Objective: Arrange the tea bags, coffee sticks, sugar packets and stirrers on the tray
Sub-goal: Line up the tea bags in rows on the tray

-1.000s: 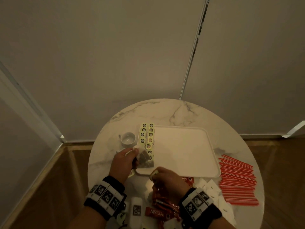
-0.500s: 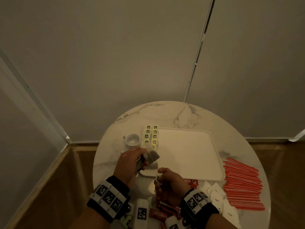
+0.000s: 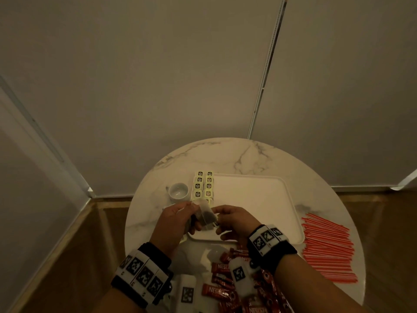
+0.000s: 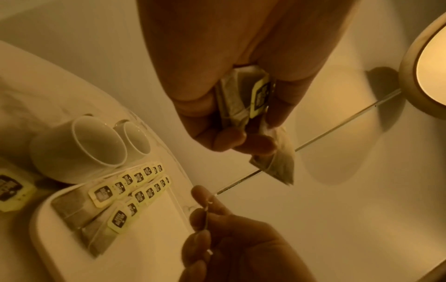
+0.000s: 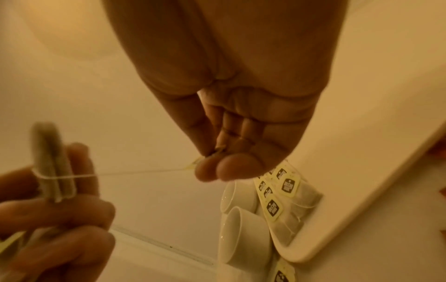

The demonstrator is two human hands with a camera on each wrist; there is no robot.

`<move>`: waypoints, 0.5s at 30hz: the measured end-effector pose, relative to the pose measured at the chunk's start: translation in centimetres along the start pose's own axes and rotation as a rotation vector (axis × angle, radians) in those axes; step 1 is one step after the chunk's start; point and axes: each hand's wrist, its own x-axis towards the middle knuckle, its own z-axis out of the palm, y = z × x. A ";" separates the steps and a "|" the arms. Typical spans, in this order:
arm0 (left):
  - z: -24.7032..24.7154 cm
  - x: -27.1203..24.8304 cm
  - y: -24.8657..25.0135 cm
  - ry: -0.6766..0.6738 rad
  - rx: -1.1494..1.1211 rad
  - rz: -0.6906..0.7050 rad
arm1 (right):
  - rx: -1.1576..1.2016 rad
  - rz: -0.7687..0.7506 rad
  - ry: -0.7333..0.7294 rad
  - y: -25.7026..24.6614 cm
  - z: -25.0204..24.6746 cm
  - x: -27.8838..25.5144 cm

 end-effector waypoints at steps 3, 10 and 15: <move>0.1 -0.3 0.8 0.002 -0.053 0.008 | 0.115 0.049 -0.048 0.4 0.1 0.1; 0.0 -0.2 0.5 0.029 0.063 -0.008 | 0.196 0.075 0.005 0.6 0.8 0.0; 0.0 -0.4 -0.8 -0.071 0.243 -0.078 | 0.195 -0.037 0.026 -1.5 1.1 -0.1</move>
